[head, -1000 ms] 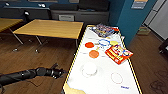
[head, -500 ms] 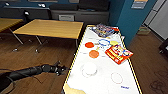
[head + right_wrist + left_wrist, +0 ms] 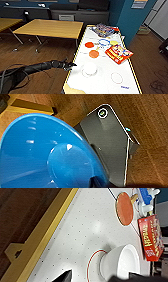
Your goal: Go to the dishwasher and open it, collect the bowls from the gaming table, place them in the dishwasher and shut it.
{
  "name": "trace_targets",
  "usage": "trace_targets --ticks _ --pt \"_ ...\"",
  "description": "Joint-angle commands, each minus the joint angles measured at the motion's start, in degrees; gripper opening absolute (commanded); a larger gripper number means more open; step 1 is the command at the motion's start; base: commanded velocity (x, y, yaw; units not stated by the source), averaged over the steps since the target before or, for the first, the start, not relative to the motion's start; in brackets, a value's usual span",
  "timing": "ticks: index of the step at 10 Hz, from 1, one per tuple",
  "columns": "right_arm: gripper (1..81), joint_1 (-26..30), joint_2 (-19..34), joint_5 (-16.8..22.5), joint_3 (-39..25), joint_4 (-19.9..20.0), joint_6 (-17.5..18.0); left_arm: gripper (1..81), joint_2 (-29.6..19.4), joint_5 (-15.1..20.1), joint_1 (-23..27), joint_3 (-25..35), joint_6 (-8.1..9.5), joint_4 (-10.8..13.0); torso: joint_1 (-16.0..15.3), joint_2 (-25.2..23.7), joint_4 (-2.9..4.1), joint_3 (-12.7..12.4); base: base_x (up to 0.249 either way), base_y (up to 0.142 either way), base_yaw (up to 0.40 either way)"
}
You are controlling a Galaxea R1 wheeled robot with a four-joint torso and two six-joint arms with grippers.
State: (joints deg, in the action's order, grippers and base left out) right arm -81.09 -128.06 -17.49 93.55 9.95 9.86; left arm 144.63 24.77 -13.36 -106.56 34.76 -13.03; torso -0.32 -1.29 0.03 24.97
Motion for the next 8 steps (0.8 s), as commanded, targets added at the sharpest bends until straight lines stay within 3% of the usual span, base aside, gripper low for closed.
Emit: trace_targets --ticks 1,5,6,8 --pt "1.0 1.1 1.9 3.8 -0.3 -0.9 0.0 81.1 0.9 2.6 9.6 -1.5 0.31 -0.2 0.0 0.0 0.0 0.0 0.0 0.0 0.0" --pt "1.0 1.3 1.3 4.6 -0.1 -0.8 0.0 81.1 6.3 2.7 10.0 -8.8 1.02 -0.9 0.0 0.0 0.0 0.0 0.0 0.0 0.0" --pt "1.0 1.4 0.9 4.6 0.2 -0.8 0.0 81.1 8.3 3.3 10.5 -10.6 1.8 -0.3 0.0 0.0 0.0 0.0 0.0 0.0 0.0" --pt "1.0 1.7 0.3 5.4 1.1 -0.7 0.1 81.1 13.1 3.9 10.3 -15.2 1.72 0.0 0.0 0.0 0.0 0.0 0.0 0.0 0.0"
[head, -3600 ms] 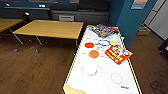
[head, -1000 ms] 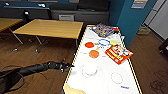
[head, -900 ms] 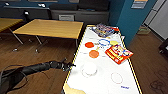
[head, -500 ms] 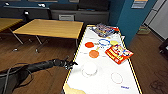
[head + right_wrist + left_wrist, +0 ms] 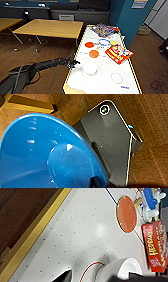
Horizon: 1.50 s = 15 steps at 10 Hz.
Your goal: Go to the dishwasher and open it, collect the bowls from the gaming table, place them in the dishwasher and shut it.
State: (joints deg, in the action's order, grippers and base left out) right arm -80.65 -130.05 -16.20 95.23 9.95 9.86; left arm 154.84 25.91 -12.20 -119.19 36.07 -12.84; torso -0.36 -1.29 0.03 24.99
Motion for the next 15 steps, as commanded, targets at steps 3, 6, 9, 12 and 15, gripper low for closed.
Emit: trace_targets --ticks 3,6,9,12,15 --pt "1.0 1.2 1.3 4.2 1.3 -0.6 0.2 81.1 8.4 4.5 9.0 -5.5 0.31 1.5 0.0 0.0 0.0 0.0 0.0 0.0 0.0" --pt "1.0 1.2 1.2 4.2 1.3 -0.8 0.2 81.1 9.3 4.4 8.4 -2.7 0.14 1.9 0.0 0.0 0.0 0.0 0.0 0.0 0.0" --pt "1.0 1.2 1.2 4.2 1.0 -1.0 0.2 81.1 11.4 6.9 7.6 -4.9 2.66 1.7 0.0 0.0 0.0 0.0 0.0 0.0 0.0" --pt "1.0 1.8 1.1 4.6 1.0 -0.9 0.2 81.1 13.1 9.5 7.4 -8.1 5.06 1.9 0.0 0.0 0.0 0.0 0.0 0.0 0.0" --pt "1.0 1.9 1.1 4.9 0.8 -0.7 0.2 81.1 15.9 12.5 7.2 -13.6 6.11 1.9 0.0 0.0 0.0 0.0 0.0 0.0 0.0"
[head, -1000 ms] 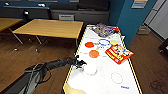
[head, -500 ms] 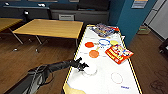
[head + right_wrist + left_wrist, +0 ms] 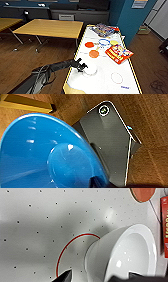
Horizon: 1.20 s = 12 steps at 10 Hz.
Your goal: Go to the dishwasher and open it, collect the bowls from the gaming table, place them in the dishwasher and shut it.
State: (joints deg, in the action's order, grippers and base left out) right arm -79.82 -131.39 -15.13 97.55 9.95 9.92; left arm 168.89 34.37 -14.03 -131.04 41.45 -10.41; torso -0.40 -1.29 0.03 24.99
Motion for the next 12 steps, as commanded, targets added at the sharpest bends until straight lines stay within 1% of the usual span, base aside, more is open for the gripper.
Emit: trace_targets --ticks 1,2,3,6,7,8,9,10,11,12 --pt "1.0 1.1 2.2 3.8 -1.2 -0.7 0.1 81.1 2.7 4.6 8.7 -2.9 1.44 -0.5 0.0 0.0 0.0 0.0 0.0 0.0 0.0" --pt "1.0 1.1 2.0 3.8 -1.1 -0.7 0.1 81.1 3.6 4.6 8.0 -4.4 1.44 -0.1 0.0 0.0 0.0 0.0 0.0 0.0 0.0" --pt "1.0 1.1 1.8 3.8 -0.9 -0.7 0.1 81.1 4.4 4.6 7.3 -5.6 1.44 0.9 0.0 0.0 0.0 0.0 0.0 0.0 0.0" --pt "1.0 1.2 1.5 3.9 -0.4 -0.6 0.2 81.1 5.0 4.7 5.6 -6.3 1.35 2.0 0.0 0.0 0.0 0.0 0.0 0.0 0.0" --pt "1.0 1.2 1.5 3.8 -0.2 -0.6 0.1 1.0 5.1 4.7 5.4 -5.9 1.35 3.5 0.0 0.0 0.0 0.0 0.0 0.0 0.0" --pt "1.0 1.2 1.5 3.8 -0.2 -0.6 0.2 1.0 5.0 6.8 5.4 -4.7 1.35 5.2 0.0 0.0 0.0 0.0 0.0 0.0 0.0" --pt "1.0 1.1 1.4 3.9 -0.1 -0.6 0.2 1.0 4.6 7.0 5.4 -4.0 1.35 5.3 0.0 0.0 0.0 0.0 0.0 0.0 0.0" --pt "1.0 1.1 1.3 3.9 0.0 -0.6 0.2 1.0 4.0 7.1 5.9 -2.0 1.18 5.3 0.0 0.0 0.0 0.0 0.0 0.0 0.0" --pt "1.0 1.2 1.3 3.8 0.0 -0.6 0.2 1.0 2.4 7.0 7.0 2.0 1.0 5.3 0.0 0.0 0.0 0.0 0.0 0.0 0.0" --pt "1.0 1.1 1.5 3.9 -0.2 -0.7 0.1 1.0 -0.1 6.9 9.3 7.9 1.0 5.4 0.0 0.0 0.0 0.0 0.0 0.0 0.0"
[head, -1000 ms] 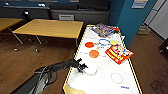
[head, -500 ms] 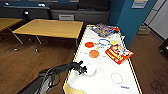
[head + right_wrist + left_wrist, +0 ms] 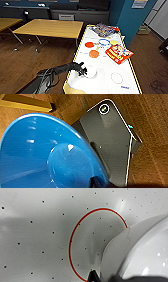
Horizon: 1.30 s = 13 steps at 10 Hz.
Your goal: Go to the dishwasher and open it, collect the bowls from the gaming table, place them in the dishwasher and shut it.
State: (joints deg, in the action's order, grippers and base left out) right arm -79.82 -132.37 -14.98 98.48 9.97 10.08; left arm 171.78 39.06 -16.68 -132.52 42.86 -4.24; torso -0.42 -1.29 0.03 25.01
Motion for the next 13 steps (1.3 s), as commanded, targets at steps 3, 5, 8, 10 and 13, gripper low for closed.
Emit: trace_targets --ticks 3,5,8,10,13 --pt "1.0 0.6 3.7 3.6 -2.7 -1.2 -0.1 1.0 -15.9 1.8 16.8 29.6 0.02 2.3 0.0 0.0 0.0 0.0 0.0 0.0 0.0" --pt "1.0 0.9 3.9 3.8 -3.8 -1.6 -0.1 1.0 -23.7 1.8 16.8 39.2 0.38 2.9 0.0 0.0 0.0 0.0 0.0 0.0 0.0" --pt "1.0 1.3 4.8 5.7 -4.4 -1.0 -0.1 1.0 -42.2 0.0 13.9 58.8 1.26 5.3 0.0 0.0 0.0 0.0 0.0 0.0 0.0" --pt "1.0 0.9 5.4 5.7 -4.3 -1.0 -0.1 1.0 -56.7 -3.9 6.6 68.2 1.25 11.3 0.0 0.0 0.0 0.0 0.0 0.0 0.0" --pt "1.0 0.0 5.8 5.1 -4.6 -0.9 0.0 1.0 -70.6 -12.6 -11.5 75.5 1.17 23.4 0.0 0.0 0.0 0.0 0.0 0.0 0.0"
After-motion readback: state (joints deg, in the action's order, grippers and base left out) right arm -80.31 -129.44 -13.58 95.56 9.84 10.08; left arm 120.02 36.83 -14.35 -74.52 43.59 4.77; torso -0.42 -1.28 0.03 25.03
